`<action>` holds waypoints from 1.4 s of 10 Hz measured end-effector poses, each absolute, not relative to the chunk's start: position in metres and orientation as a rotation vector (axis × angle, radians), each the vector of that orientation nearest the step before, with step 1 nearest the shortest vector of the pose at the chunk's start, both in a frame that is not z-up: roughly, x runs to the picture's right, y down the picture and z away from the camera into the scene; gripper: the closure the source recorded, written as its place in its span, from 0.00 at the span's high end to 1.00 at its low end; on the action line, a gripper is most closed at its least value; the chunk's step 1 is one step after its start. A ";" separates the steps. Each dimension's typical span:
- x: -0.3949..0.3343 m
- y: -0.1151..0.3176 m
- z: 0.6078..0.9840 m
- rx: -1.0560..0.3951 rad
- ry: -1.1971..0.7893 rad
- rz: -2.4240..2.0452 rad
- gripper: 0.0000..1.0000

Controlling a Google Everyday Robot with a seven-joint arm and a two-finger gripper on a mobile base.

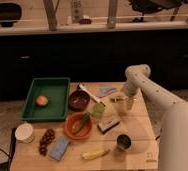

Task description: Place fork in metal cup

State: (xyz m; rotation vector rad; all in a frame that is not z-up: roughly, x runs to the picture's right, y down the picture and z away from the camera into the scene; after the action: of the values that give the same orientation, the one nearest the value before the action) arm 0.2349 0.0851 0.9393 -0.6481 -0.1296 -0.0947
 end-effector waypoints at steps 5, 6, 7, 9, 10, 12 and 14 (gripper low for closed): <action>0.231 0.087 0.947 -0.658 -0.137 -0.075 0.80; 0.231 0.088 0.948 -0.660 -0.139 -0.069 0.80; 0.230 0.088 0.950 -0.663 -0.140 -0.061 0.80; 0.228 0.089 0.951 -0.667 -0.141 -0.058 0.80; 0.228 0.090 0.952 -0.670 -0.141 -0.054 0.80; 0.228 0.092 0.953 -0.675 -0.140 -0.044 0.80; 0.228 0.093 0.954 -0.680 -0.140 -0.035 0.80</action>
State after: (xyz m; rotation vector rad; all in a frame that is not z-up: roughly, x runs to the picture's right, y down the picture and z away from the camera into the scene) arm 0.2283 0.0927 0.9539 -0.6799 -0.1402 -0.0352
